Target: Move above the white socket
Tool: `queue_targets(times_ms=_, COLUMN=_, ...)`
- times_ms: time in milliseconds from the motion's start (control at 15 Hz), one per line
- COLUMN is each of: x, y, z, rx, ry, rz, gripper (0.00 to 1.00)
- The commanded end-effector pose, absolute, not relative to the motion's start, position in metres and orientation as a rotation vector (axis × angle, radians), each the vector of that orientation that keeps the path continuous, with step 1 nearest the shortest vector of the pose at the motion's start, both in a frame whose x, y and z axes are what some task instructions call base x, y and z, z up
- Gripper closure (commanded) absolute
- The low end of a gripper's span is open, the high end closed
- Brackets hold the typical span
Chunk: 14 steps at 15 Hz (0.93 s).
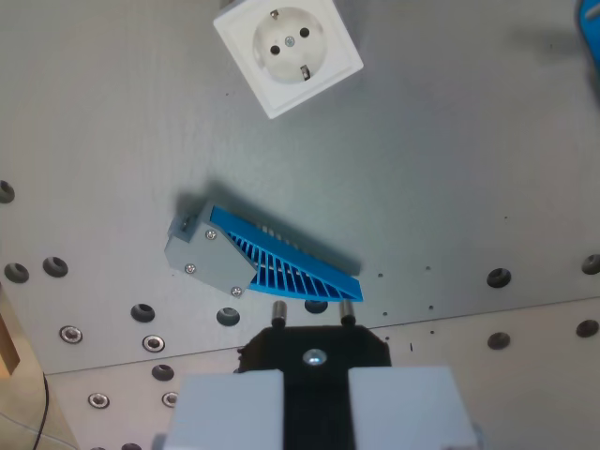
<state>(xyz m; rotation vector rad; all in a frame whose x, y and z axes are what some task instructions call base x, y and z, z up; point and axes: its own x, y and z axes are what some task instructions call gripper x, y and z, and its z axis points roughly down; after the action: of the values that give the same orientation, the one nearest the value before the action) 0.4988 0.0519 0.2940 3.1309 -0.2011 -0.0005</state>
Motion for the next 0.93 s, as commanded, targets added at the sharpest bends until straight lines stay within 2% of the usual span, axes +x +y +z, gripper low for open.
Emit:
queue_targets(times_ms=67, x=0.4988, y=0.0517, z=0.2940, rx=3.131, ry=-0.202, rz=0.000, gripper=1.00)
queue_targets(times_ms=933, x=0.5006, y=0.0517, z=0.2867, rx=3.141, ry=-0.130, rz=0.019, gripper=1.00)
